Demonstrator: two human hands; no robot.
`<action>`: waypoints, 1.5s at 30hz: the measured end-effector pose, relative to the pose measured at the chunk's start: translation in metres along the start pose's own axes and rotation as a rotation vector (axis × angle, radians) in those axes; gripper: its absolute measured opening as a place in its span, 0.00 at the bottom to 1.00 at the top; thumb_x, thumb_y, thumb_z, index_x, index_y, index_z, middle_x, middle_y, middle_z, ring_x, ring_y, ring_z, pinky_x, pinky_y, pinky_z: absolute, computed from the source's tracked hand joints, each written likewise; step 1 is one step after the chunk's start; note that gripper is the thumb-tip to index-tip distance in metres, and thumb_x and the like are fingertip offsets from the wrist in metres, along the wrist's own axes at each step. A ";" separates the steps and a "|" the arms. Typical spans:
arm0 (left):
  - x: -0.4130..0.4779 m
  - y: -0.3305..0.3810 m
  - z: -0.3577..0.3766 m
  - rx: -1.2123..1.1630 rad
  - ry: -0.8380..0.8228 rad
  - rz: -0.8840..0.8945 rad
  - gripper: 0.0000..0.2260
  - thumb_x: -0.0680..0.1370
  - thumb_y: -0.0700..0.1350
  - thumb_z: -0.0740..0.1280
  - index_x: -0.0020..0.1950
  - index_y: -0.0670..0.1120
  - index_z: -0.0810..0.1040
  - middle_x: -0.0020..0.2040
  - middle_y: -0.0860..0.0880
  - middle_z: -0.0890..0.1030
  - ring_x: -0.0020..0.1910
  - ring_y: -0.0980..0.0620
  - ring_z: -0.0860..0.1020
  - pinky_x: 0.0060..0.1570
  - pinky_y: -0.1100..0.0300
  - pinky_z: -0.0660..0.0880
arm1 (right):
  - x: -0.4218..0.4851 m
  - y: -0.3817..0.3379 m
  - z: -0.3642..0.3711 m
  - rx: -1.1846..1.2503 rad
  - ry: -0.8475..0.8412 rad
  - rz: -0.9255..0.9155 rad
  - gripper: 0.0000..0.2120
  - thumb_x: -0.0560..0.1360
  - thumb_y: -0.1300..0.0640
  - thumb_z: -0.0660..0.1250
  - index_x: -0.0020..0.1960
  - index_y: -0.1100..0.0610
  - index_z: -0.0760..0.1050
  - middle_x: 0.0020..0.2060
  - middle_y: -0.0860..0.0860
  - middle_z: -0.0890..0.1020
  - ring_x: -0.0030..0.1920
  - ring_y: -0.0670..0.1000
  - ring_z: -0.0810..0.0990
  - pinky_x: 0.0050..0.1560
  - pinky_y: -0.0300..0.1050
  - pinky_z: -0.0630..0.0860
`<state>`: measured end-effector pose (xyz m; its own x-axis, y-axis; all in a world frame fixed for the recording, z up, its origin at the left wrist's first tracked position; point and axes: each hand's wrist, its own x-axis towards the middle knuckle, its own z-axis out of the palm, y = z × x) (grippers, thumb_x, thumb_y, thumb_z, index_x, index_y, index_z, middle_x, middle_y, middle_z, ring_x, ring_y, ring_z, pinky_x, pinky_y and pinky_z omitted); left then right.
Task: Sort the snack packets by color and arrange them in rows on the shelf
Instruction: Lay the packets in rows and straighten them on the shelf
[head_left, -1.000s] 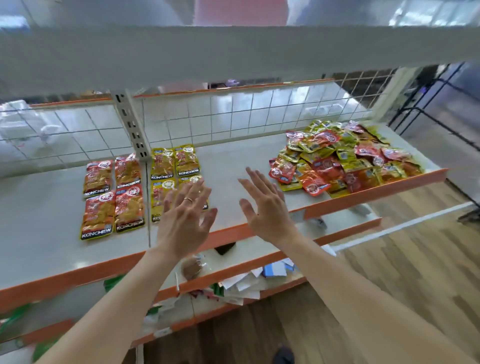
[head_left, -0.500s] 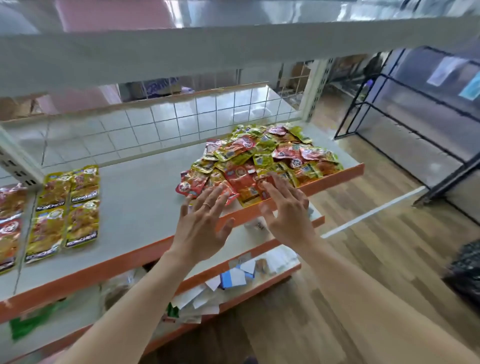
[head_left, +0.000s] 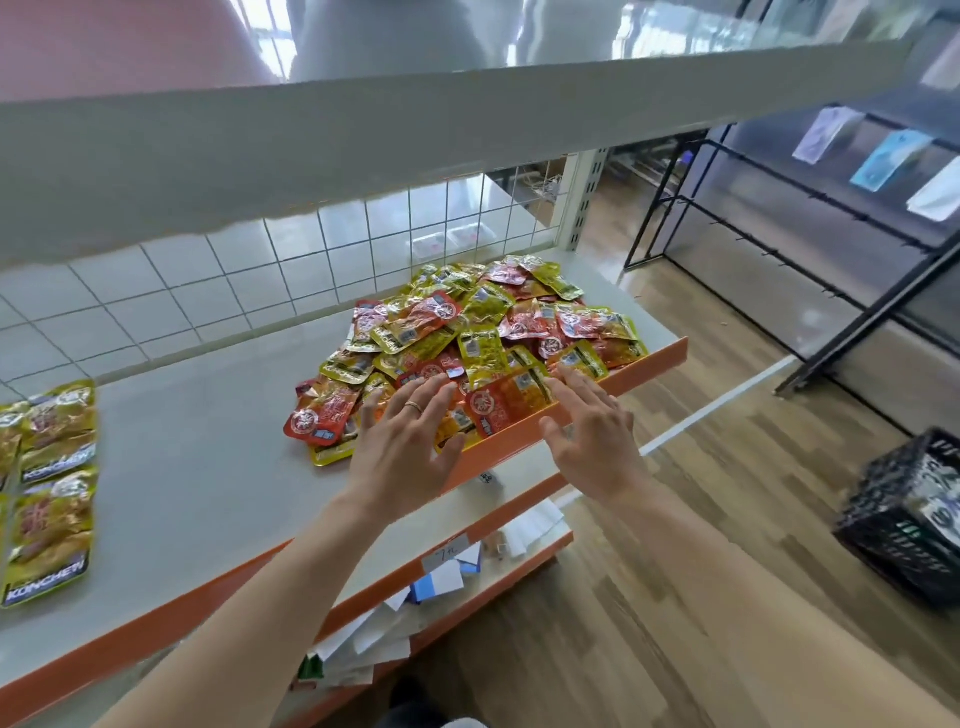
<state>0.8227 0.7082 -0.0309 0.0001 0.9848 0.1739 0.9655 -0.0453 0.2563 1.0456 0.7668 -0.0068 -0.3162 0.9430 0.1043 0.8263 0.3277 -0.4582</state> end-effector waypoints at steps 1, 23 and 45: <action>0.006 0.001 0.001 -0.008 0.018 0.011 0.29 0.79 0.62 0.53 0.77 0.51 0.66 0.77 0.52 0.69 0.77 0.50 0.64 0.74 0.42 0.53 | 0.004 0.003 -0.003 0.001 0.007 0.009 0.25 0.81 0.52 0.64 0.76 0.50 0.66 0.79 0.46 0.61 0.79 0.48 0.56 0.76 0.60 0.51; 0.079 0.042 -0.008 -0.912 -0.110 -0.415 0.06 0.71 0.47 0.79 0.45 0.49 0.87 0.43 0.53 0.83 0.43 0.56 0.80 0.45 0.64 0.76 | 0.081 0.059 -0.018 0.158 -0.005 -0.042 0.19 0.79 0.62 0.66 0.69 0.54 0.76 0.69 0.52 0.76 0.71 0.54 0.71 0.72 0.60 0.66; -0.006 0.044 -0.052 -1.612 0.502 -1.019 0.22 0.68 0.38 0.75 0.61 0.42 0.79 0.51 0.43 0.85 0.43 0.48 0.85 0.37 0.58 0.81 | 0.195 0.038 0.017 -0.463 -0.393 -1.165 0.47 0.62 0.68 0.73 0.74 0.37 0.65 0.69 0.42 0.75 0.66 0.55 0.70 0.55 0.57 0.75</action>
<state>0.8513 0.6916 0.0289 -0.6464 0.6244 -0.4386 -0.5341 0.0403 0.8445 1.0072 0.9620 -0.0184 -0.9968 0.0412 -0.0683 0.0359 0.9964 0.0764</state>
